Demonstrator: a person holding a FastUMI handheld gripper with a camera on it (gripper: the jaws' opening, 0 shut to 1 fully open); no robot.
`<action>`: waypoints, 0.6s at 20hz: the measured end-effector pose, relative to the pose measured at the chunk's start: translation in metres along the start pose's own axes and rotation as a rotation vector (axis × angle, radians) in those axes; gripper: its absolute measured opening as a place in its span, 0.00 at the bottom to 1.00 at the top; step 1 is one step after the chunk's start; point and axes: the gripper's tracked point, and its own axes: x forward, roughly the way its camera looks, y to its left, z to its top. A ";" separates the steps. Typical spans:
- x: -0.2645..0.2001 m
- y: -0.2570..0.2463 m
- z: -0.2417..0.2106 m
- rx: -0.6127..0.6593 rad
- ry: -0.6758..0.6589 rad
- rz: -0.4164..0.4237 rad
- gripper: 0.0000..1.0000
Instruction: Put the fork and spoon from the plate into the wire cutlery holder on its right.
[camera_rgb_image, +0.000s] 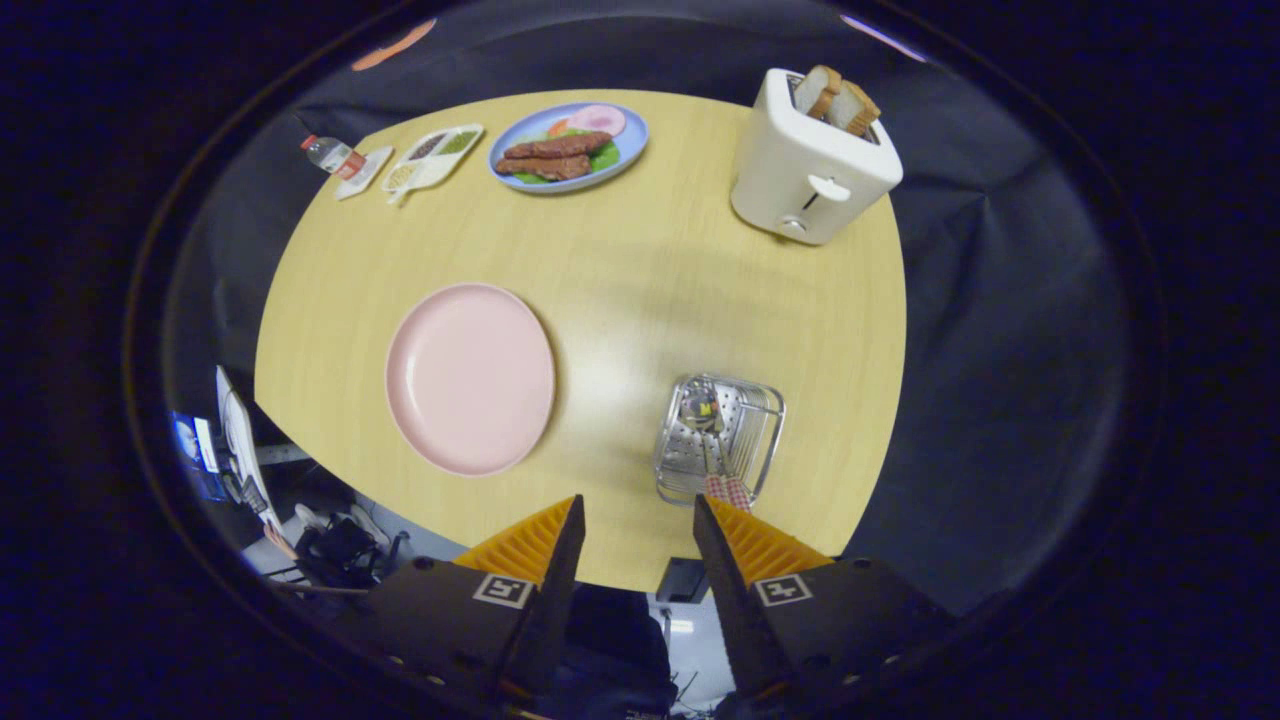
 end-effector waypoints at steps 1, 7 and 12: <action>-0.006 0.009 0.003 0.000 -0.042 0.002 0.68; -0.041 0.057 0.024 0.003 -0.339 0.002 0.79; -0.076 0.078 0.031 0.077 -0.576 0.016 0.81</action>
